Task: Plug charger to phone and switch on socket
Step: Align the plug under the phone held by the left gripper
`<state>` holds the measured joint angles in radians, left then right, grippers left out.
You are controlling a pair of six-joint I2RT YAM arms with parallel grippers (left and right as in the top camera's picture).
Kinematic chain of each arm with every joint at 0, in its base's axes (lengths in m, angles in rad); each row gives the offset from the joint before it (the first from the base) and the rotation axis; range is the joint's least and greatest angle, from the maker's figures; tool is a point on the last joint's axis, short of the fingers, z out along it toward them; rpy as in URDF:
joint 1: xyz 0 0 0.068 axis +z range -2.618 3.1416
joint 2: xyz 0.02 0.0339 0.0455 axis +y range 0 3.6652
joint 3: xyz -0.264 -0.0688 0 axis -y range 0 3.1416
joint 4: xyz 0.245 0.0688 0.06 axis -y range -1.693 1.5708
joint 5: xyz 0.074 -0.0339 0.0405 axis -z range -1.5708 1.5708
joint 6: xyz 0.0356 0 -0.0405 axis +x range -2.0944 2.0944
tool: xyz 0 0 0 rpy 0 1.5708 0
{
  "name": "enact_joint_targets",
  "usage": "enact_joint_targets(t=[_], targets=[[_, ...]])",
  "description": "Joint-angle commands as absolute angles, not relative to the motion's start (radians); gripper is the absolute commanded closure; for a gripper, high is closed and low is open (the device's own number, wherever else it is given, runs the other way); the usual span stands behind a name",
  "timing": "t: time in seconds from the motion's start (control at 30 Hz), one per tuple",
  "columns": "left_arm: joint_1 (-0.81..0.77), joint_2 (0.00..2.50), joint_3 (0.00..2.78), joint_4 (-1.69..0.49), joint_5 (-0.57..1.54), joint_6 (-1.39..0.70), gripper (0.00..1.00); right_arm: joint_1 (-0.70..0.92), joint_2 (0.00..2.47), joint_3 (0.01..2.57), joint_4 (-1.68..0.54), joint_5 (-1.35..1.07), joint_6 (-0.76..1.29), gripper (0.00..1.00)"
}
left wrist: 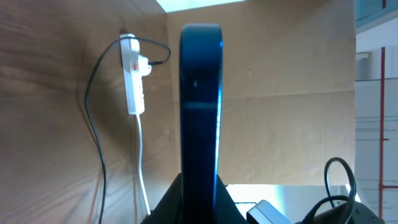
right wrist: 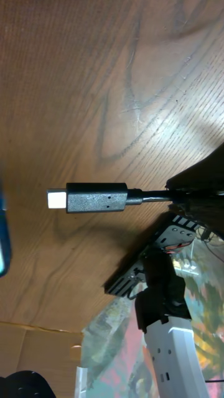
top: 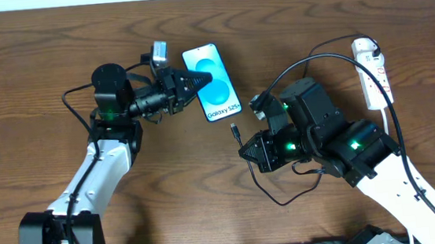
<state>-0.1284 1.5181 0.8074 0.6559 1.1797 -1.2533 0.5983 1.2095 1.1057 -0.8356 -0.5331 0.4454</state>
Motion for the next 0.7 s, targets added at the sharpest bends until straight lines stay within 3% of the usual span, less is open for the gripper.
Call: enact_joint_targets(t=[0.0,0.67], targets=[[-0.130,1.514,0.821,0.672,1.216,-1.263,0.93,0.604,1.205,1.104,-0.826,-0.530,0.459,0.99],[-0.130,1.514,0.821,0.721,1.212,-1.296,0.93,0.604,1.242,1.104,-0.789,-0.534,0.475,0.99]])
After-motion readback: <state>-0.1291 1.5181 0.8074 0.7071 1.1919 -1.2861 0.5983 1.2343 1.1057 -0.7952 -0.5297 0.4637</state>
